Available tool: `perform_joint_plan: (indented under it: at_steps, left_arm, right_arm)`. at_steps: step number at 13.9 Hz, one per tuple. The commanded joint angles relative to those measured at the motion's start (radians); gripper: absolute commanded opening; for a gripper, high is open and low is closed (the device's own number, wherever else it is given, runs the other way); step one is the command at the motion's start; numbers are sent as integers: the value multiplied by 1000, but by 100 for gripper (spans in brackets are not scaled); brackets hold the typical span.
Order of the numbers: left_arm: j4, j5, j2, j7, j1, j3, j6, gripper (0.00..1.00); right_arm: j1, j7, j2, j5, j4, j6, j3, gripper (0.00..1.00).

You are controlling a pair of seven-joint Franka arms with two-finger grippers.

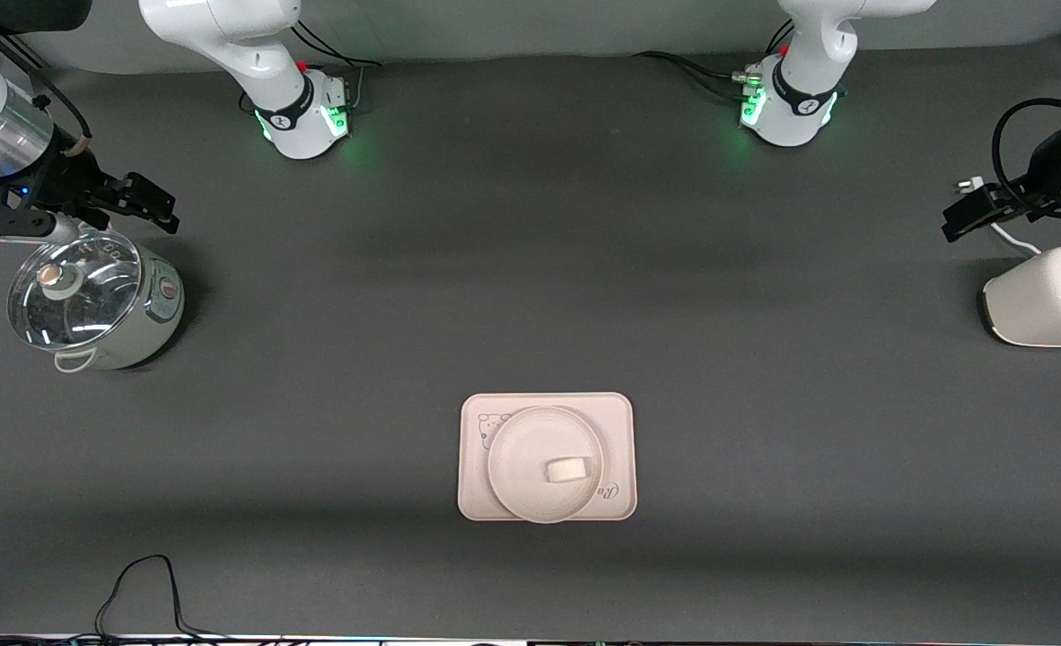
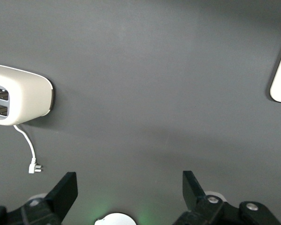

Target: Place bun in plate and plate on tray

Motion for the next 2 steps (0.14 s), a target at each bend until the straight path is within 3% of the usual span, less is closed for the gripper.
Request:
perform_joint_plan:
  at_steps: [1,2]
  left_arm:
    - [28,12,9,19,12,-12,-30,100]
    - [28,13,9,19,12,-12,-30,100]
  right_arm:
    - [4,-25,-3,25,-7,-9,-5,100]
    - [4,-27,-3,25,-7,-9,-5,100]
